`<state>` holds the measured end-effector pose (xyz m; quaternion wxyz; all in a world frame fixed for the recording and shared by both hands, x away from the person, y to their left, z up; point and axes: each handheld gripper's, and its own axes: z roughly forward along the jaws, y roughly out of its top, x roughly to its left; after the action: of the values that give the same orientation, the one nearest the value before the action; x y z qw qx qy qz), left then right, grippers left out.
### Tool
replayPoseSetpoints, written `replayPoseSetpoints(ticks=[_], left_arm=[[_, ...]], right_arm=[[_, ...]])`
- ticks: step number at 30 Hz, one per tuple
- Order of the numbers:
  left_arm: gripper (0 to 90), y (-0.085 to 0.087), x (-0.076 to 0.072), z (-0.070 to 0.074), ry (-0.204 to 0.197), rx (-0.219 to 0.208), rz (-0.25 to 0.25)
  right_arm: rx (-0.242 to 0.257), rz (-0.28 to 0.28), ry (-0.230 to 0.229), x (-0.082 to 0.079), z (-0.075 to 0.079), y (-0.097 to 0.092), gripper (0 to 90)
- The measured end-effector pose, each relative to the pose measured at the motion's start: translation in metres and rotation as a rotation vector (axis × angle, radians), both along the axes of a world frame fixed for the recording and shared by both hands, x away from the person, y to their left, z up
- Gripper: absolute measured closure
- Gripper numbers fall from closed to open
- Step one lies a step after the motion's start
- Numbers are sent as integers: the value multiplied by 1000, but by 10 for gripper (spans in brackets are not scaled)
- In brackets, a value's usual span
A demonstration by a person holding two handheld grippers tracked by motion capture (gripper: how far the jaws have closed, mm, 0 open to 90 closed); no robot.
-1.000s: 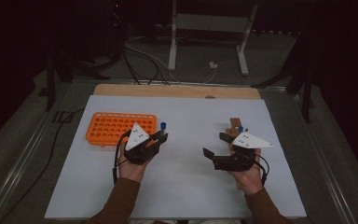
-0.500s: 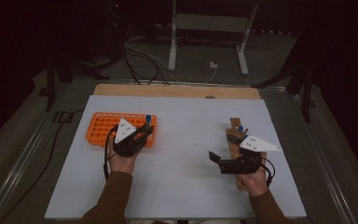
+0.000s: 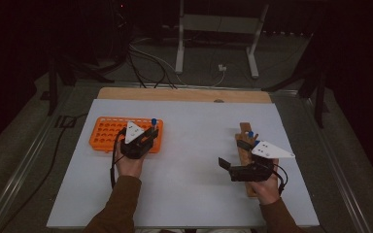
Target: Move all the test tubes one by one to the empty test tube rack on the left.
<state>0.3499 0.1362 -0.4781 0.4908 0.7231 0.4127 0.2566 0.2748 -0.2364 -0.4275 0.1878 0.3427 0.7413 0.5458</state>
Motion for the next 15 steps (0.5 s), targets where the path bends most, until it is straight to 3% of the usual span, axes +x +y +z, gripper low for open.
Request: replayPoseSetpoints(ticks=[9, 15], left_arm=[[780, 3, 1, -16, 51, 7, 14], [780, 4, -2, -19, 59, 13, 15]], right_arm=[[-1, 3, 0, 0, -1, 1, 47], [0, 8, 2, 0, -2, 2, 48]])
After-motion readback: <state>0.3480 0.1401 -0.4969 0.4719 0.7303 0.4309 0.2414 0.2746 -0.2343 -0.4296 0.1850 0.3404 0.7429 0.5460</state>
